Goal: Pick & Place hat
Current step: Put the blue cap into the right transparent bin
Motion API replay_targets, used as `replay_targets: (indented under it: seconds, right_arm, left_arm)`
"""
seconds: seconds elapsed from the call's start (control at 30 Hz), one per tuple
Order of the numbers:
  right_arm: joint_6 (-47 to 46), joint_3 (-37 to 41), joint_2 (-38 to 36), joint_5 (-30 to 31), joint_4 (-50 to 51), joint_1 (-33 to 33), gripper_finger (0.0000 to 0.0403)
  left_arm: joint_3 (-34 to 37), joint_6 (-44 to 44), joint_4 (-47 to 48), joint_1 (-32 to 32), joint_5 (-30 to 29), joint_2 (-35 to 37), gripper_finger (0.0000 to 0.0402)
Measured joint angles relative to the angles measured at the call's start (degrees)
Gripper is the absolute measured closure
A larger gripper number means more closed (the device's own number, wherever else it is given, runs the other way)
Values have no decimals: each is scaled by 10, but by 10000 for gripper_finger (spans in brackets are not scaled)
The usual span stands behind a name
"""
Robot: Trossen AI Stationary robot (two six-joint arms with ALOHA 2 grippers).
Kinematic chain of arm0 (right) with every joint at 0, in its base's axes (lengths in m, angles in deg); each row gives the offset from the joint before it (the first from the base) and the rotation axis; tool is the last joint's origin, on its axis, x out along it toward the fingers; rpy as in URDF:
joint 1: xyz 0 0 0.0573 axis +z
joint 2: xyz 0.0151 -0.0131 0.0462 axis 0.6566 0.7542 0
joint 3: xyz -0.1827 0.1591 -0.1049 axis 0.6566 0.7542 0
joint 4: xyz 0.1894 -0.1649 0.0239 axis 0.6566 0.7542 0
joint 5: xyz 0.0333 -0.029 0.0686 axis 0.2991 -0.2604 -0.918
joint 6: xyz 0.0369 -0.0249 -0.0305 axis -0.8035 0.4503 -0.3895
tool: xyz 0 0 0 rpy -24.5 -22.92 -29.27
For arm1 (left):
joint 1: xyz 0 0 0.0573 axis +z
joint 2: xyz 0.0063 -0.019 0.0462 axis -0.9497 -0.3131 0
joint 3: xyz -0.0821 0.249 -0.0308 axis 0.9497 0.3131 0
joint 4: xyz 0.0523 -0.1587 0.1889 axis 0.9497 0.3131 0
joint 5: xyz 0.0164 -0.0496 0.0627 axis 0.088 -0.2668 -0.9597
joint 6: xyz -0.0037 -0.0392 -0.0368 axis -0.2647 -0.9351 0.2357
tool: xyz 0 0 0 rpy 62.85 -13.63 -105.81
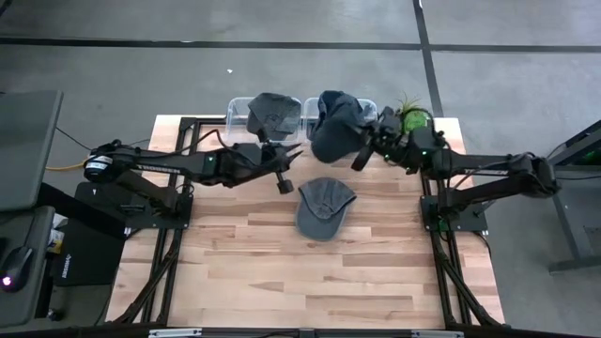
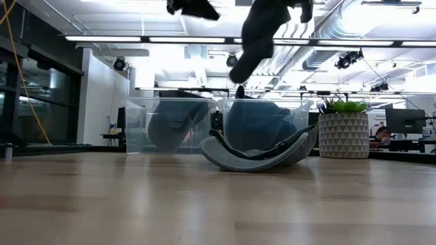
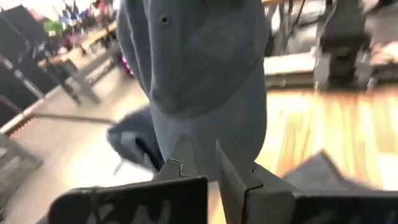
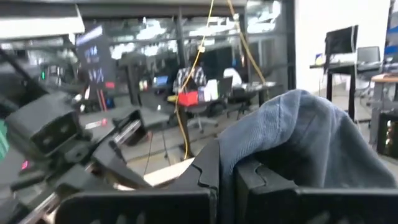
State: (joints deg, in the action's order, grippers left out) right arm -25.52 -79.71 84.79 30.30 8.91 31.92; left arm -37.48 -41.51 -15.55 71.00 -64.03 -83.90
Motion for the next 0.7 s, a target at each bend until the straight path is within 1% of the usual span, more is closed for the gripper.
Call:
replay_targets:
  seconds: [0.07, 0.13, 0.2, 0.3, 0.4, 0.5, 0.57, 0.7]
  right_arm:
    - [4, 0, -8, -7, -13, -11, 403]
    - [6, 0, -12, -15, -27, -23, 403]
    - [-5, -2, -12, -27, -38, -36, 403]
    - [-18, -30, -5, -49, -33, -54, 403]
    - [-16, -72, 6, -51, -25, -67, 403]
    - [-5, -121, 22, -49, 12, -78, 403]
    - [-3, -155, 35, -50, 46, -83, 403]
    - [-3, -203, 57, -53, 88, -86, 403]
  left_arm:
    - [0, 16, -35, 0, 20, 0, 380]
    - [0, 37, -60, 0, 28, 0, 356]
    - [0, 56, -86, 0, 32, -9, 324]
    - [2, 80, -116, 0, 32, -29, 269]
    - [-1, 151, -193, 0, 32, -59, 217]
    - [1, 244, -256, 0, 6, -87, 178]
    - [-11, 296, -311, 0, -12, -117, 160]
    - [-52, 382, -333, 0, -85, -158, 144]
